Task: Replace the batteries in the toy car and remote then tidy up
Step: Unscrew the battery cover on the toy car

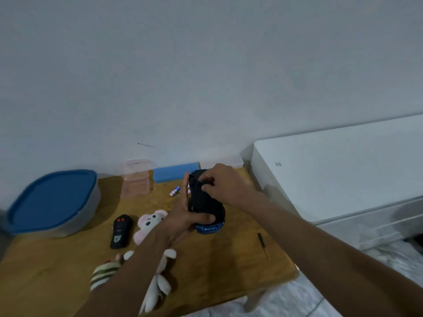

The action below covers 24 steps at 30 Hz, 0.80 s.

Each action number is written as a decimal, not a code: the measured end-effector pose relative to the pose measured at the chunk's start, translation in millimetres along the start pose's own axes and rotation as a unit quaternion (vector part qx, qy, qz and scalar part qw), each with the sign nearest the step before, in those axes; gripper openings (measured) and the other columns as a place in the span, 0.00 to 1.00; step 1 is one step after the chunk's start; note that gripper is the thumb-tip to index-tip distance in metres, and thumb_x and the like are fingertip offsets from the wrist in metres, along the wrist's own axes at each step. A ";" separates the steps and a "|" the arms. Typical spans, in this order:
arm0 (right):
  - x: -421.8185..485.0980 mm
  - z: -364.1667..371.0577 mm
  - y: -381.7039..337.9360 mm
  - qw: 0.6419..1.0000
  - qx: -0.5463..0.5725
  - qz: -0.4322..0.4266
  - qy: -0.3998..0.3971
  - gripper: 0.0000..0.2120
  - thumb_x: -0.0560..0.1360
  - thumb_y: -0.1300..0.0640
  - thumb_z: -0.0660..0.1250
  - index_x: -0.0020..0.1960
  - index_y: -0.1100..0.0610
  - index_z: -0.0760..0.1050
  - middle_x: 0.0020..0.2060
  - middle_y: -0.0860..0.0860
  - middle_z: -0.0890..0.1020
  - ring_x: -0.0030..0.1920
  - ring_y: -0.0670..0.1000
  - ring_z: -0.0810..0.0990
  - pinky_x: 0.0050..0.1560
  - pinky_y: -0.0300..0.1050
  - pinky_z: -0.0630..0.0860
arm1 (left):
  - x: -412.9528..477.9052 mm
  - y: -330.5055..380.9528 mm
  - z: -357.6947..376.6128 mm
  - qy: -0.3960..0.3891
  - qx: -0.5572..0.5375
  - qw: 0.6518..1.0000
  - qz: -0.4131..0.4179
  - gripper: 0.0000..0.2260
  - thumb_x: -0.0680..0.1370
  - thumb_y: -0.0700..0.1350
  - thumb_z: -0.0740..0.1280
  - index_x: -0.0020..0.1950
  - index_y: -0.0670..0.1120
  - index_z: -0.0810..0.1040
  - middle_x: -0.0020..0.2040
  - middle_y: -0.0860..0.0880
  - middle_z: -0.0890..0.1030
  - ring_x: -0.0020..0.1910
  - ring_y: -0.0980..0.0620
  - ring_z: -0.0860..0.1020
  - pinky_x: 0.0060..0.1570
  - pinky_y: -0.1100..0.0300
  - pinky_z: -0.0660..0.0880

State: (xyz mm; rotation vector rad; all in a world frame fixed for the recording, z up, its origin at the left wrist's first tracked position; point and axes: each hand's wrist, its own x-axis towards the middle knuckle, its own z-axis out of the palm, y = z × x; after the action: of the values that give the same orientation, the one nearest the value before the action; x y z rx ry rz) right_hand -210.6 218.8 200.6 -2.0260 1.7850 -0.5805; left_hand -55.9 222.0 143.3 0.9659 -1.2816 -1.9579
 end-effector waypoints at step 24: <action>-16.1 23.8 -60.1 1.000 0.018 0.004 0.008 0.08 0.74 0.60 0.69 0.52 0.55 0.83 0.51 0.51 0.84 0.51 0.49 0.80 0.50 0.41 0.76 | -49.2 -11.7 -45.4 -0.028 -0.052 0.998 -0.011 0.53 0.70 0.21 0.66 0.73 0.72 0.50 0.69 0.44 0.71 0.61 0.38 0.77 0.48 0.47 0.80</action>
State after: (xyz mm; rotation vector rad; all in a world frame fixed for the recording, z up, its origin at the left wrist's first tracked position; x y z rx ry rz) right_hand -149.3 242.4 211.7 -1.9943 1.7774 -0.6244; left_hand 7.9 242.9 132.4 0.8830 -1.1906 -2.0606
